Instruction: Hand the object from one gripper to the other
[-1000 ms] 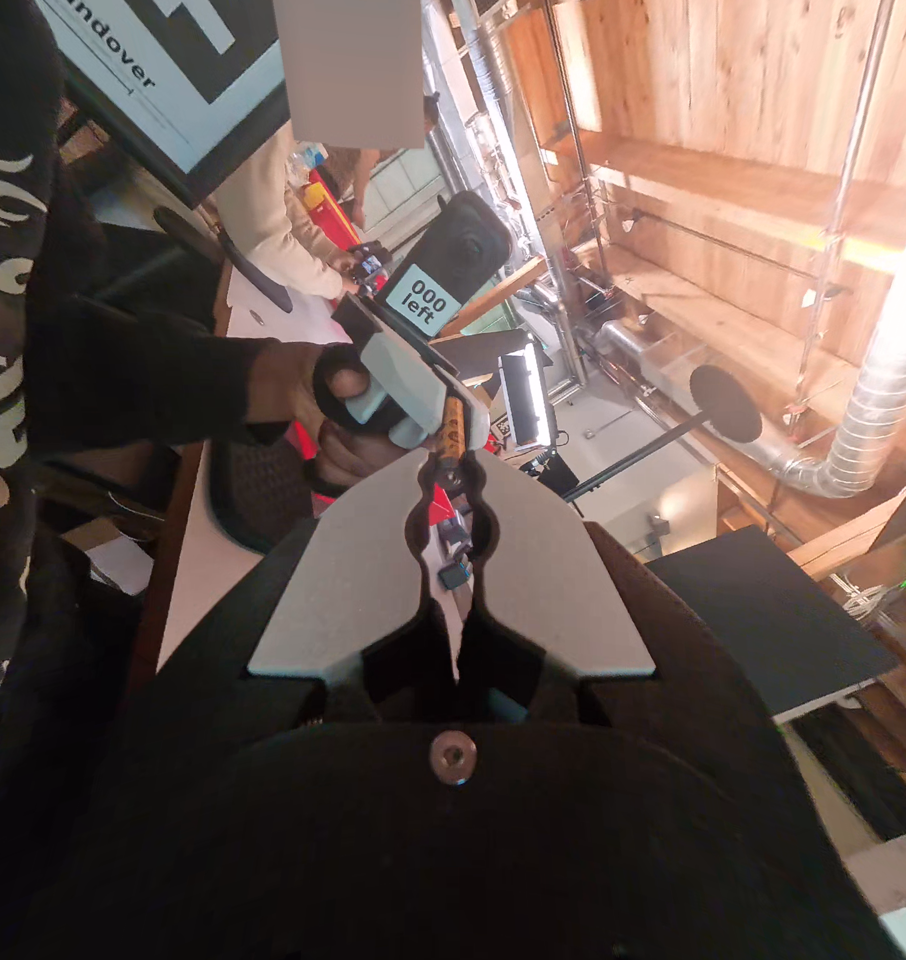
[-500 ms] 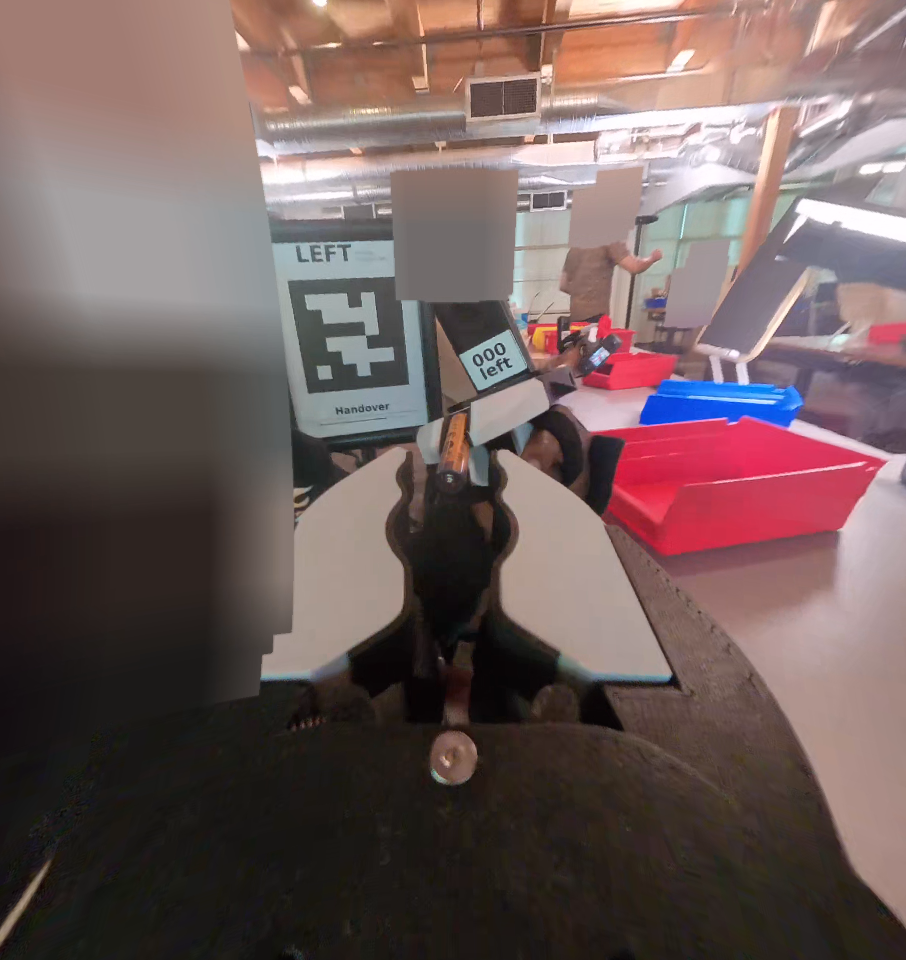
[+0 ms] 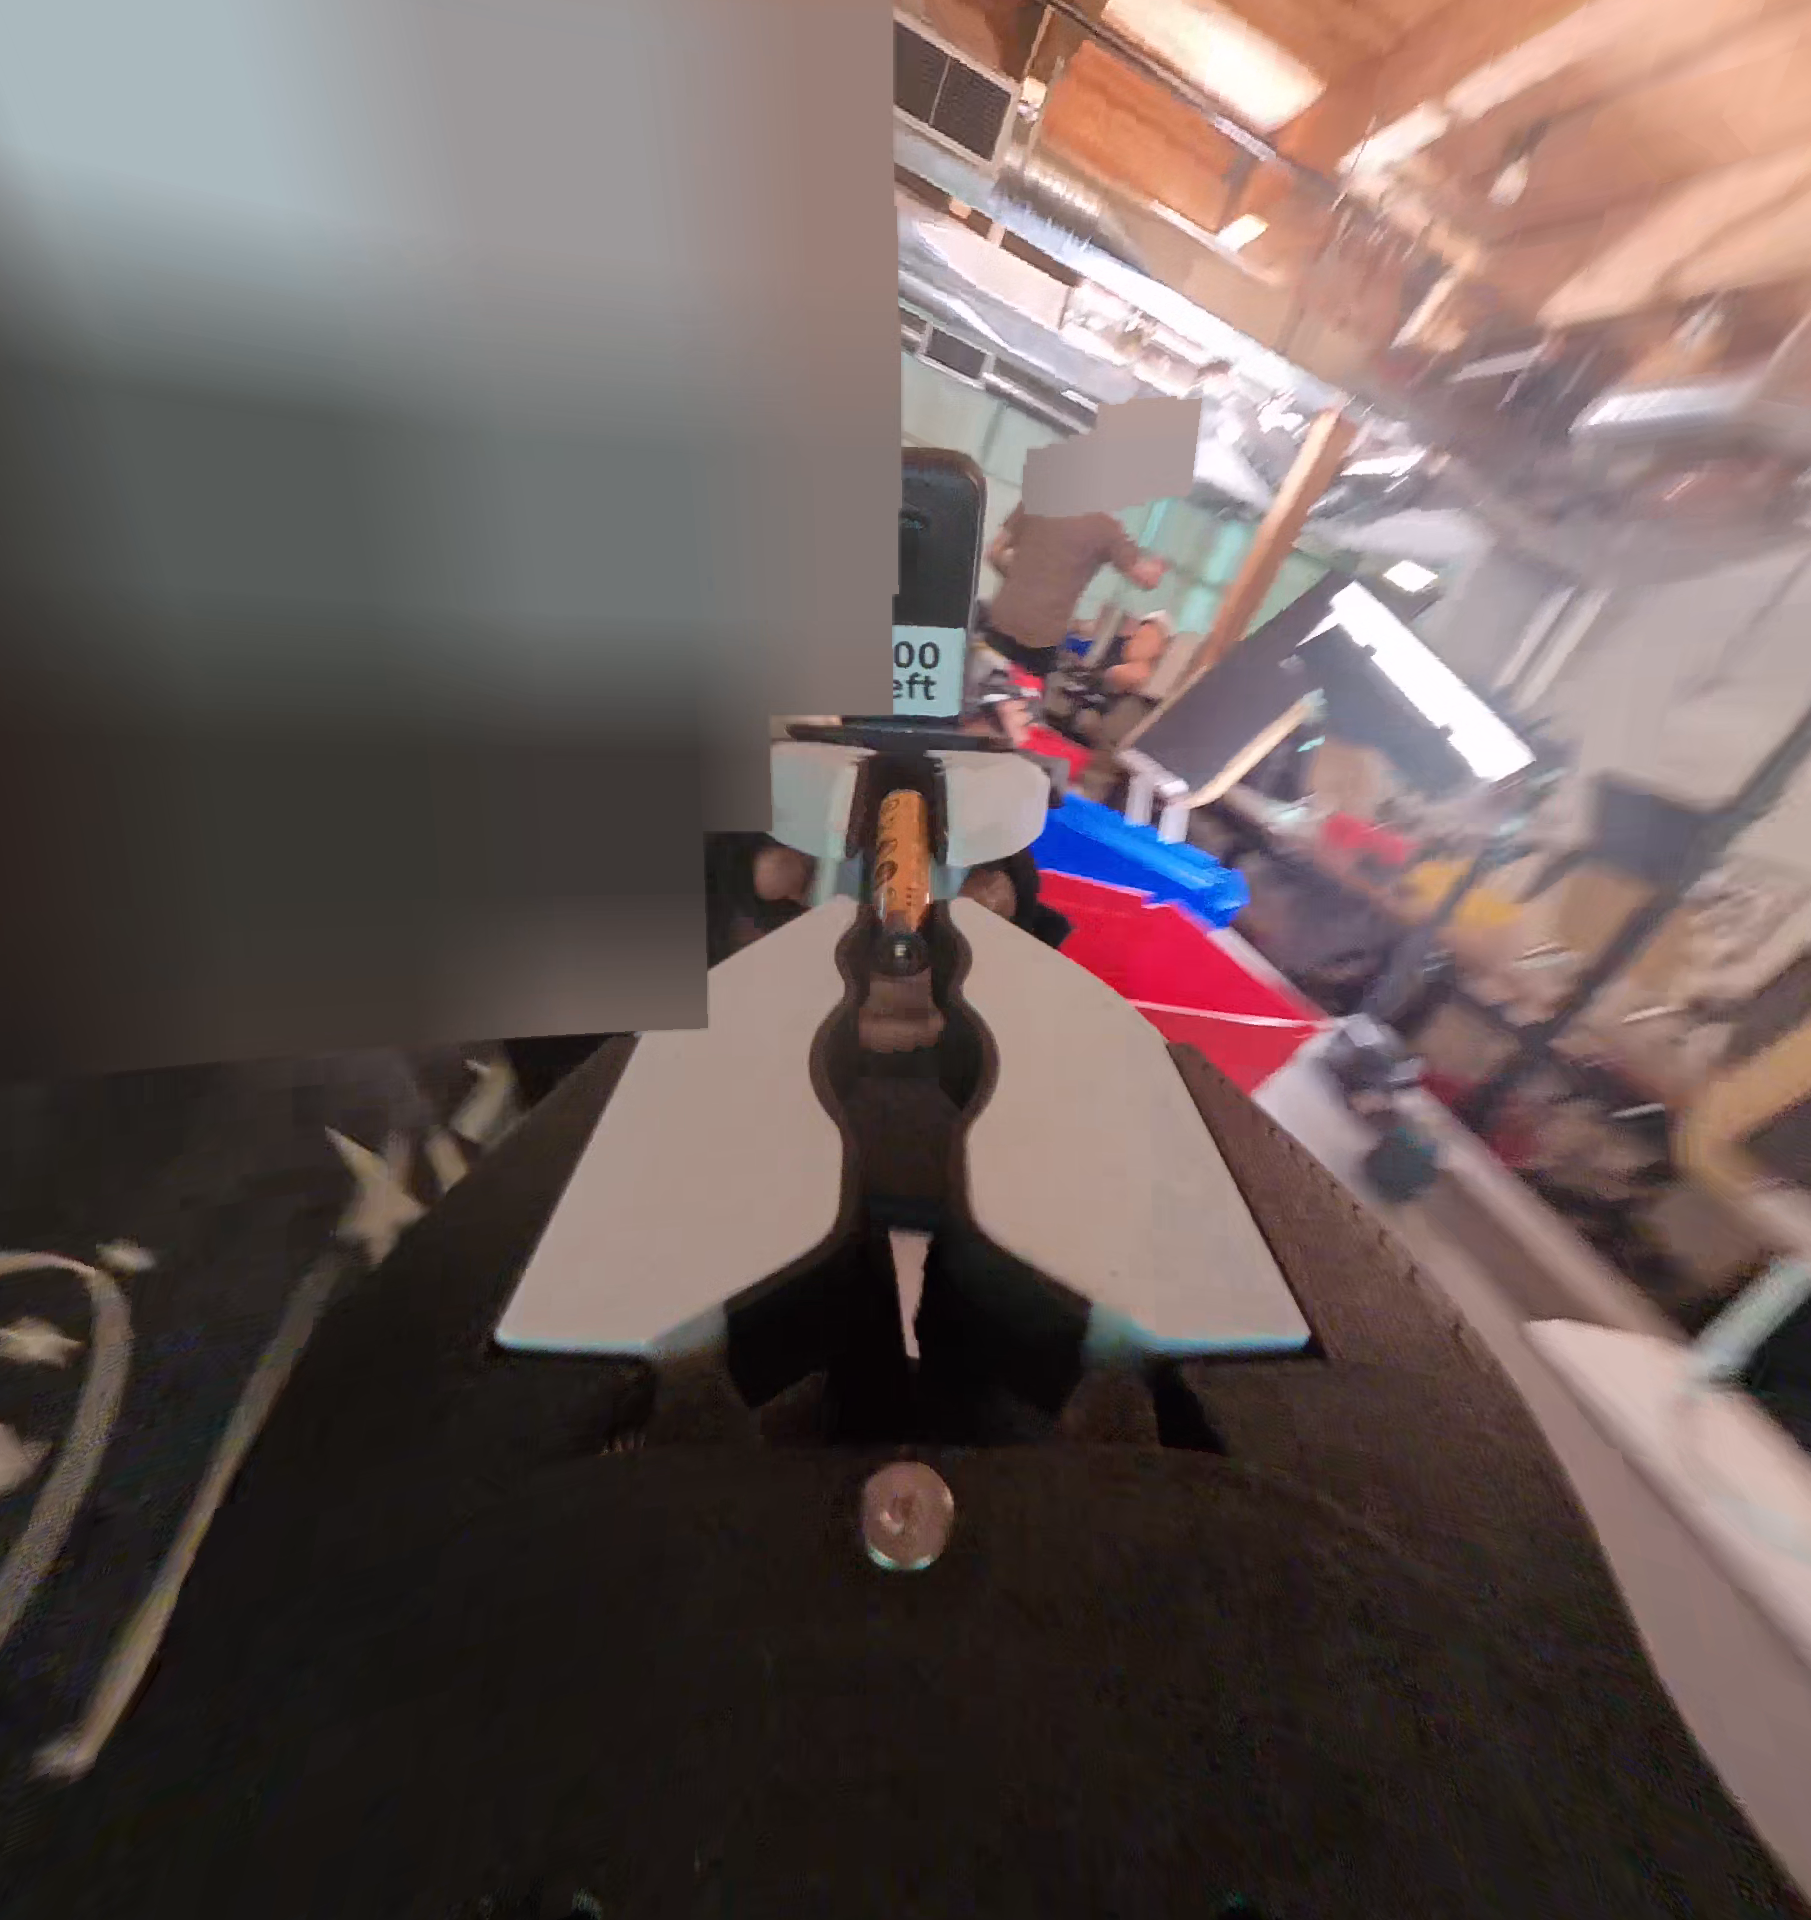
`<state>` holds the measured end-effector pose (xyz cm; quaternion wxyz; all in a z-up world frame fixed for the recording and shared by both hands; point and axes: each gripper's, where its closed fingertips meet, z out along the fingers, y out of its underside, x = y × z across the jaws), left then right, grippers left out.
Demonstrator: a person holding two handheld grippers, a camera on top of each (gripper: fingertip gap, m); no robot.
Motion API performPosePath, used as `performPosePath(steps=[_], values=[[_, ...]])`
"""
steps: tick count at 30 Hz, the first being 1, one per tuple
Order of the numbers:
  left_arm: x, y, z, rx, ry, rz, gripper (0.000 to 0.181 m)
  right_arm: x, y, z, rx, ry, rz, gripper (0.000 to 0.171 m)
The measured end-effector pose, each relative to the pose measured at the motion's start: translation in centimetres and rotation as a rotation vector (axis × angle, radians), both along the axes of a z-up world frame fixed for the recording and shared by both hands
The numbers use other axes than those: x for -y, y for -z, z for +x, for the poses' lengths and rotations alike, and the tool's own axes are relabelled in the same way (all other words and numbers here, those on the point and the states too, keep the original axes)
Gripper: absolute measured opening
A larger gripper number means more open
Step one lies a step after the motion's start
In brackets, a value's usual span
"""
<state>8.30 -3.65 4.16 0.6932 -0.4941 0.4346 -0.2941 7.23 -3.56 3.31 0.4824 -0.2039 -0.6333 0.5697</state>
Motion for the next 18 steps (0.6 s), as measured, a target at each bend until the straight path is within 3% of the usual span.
performPosePath(steps=[5,8,14,17,18], values=[[-0.32,0.56,0.2,-0.024,-0.008,-0.043,0.018,-0.42,0.15,0.11,-0.217,0.227,0.407,0.011],[-0.52,0.69,0.26,-0.028,-0.019,-0.057,0.017,-0.46,0.23,0.03,-0.26,0.299,0.52,0.011],[-0.44,0.53,0.22,-0.023,-0.007,-0.04,0.011,-0.47,0.2,-0.08,-0.282,0.326,0.548,0.011],[-0.3,0.18,0.06,-0.02,-0.014,0.019,0.01,-0.55,-0.23,-0.07,-0.234,0.283,0.395,0.015],[-0.21,0.06,0.01,-0.022,-0.018,0.042,0.01,-0.36,-0.35,0.08,-0.19,0.223,0.299,0.025]])
